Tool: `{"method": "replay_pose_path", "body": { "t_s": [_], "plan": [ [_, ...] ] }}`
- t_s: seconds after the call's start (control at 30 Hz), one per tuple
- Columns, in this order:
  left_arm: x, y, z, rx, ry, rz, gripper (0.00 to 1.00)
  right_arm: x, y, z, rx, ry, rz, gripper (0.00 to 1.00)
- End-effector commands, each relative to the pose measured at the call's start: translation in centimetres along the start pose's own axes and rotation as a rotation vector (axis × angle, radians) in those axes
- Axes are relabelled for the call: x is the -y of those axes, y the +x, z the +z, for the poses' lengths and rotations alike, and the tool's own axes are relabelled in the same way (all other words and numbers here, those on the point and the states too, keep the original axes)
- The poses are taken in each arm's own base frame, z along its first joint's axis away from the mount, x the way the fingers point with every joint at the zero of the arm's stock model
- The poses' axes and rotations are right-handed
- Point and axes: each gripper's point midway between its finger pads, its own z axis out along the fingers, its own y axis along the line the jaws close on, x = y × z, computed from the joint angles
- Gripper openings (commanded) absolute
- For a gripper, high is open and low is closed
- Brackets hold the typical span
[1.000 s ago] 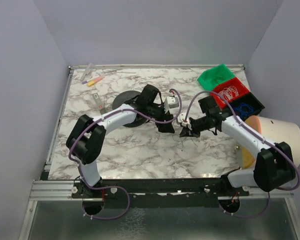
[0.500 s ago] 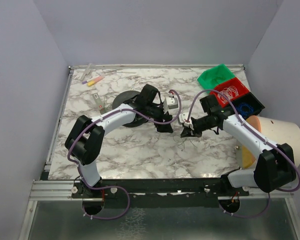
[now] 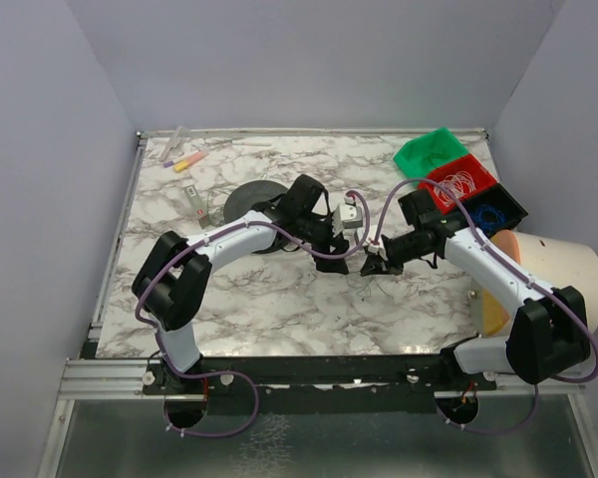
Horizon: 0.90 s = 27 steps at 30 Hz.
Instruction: Wrap the cables
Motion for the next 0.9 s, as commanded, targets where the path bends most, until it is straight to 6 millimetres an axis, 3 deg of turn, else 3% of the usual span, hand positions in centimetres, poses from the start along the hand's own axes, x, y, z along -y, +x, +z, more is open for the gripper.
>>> {"method": "replay_pose_path", "body": {
  "t_s": [0.0,0.6,0.87],
  "plan": [
    [1.1,1.2,0.9,-0.026,0.061,0.009,0.74,0.9,-0.9,-0.9,0.003,0.046,-0.032,0.0],
    [2.8,2.6,1.6,-0.052,0.166,-0.003,0.75,1.8,0.3,-1.2,-0.054,0.099,-0.046,0.01],
    [2.0,1.1,2.4,-0.012,0.154,-0.059,0.75,1.1,-0.1,-0.5,-0.007,0.054,-0.034,0.0]
  ]
}}
